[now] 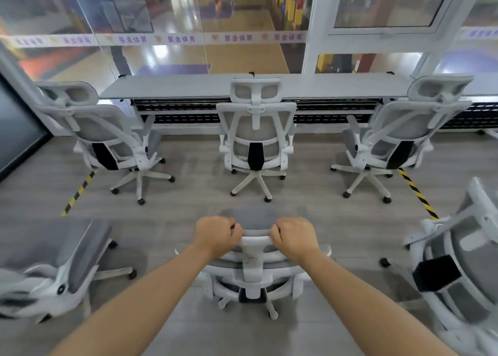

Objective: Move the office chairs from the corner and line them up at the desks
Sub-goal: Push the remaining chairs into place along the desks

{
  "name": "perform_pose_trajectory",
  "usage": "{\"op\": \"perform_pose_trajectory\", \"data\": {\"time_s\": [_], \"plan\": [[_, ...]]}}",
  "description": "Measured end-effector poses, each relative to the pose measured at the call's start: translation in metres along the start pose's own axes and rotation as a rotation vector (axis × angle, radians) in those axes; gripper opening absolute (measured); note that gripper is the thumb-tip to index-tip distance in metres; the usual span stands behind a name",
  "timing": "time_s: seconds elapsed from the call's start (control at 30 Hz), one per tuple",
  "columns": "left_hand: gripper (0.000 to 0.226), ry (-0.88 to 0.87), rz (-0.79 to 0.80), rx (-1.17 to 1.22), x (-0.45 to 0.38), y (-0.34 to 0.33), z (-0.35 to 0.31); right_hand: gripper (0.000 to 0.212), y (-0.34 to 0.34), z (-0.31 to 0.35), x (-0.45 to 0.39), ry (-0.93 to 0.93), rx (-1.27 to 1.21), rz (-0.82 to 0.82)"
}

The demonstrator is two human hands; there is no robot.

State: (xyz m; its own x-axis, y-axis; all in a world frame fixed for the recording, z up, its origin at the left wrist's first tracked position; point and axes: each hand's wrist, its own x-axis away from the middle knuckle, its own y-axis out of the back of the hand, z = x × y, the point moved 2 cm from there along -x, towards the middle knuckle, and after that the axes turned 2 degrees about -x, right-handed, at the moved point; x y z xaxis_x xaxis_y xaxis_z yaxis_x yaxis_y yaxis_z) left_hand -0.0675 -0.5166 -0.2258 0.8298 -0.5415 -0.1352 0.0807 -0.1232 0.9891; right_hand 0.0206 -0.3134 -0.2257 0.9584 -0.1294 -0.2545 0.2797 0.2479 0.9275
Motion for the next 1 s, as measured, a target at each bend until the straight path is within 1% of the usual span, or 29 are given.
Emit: {"op": "perform_pose_trajectory", "data": {"time_s": [0.07,0.17,0.27,0.4,0.53,0.7,0.83,0.93,1.0], "plan": [[0.052,0.017,-0.023,0.014,0.012,-0.003,0.001,0.037,-0.002,0.003,0.008,0.016,0.011,-0.009],[0.051,0.017,-0.048,0.015,0.024,-0.003,0.002,0.038,-0.005,0.007,0.015,0.009,0.035,0.019],[0.043,0.021,-0.063,0.025,0.036,-0.002,0.003,0.038,-0.007,0.013,0.026,0.025,0.028,-0.012],[0.041,0.011,-0.055,0.040,0.046,0.001,0.008,0.038,-0.006,0.022,0.036,0.019,0.044,-0.023],[0.043,-0.013,-0.050,0.030,0.052,0.001,0.010,0.037,-0.004,0.026,0.045,0.057,0.042,-0.072],[0.048,-0.020,-0.059,0.017,0.060,0.000,0.012,0.036,-0.006,0.029,0.049,0.062,0.044,-0.077],[0.046,-0.021,-0.071,0.024,0.064,0.002,0.009,0.037,-0.007,0.029,0.054,0.076,0.043,-0.079],[0.051,-0.020,-0.071,0.023,0.067,0.001,0.009,0.036,-0.006,0.029,0.055,0.078,0.040,-0.104],[0.050,-0.018,-0.082,0.033,0.069,0.002,0.009,0.036,-0.005,0.031,0.056,0.086,0.036,-0.116]]}}
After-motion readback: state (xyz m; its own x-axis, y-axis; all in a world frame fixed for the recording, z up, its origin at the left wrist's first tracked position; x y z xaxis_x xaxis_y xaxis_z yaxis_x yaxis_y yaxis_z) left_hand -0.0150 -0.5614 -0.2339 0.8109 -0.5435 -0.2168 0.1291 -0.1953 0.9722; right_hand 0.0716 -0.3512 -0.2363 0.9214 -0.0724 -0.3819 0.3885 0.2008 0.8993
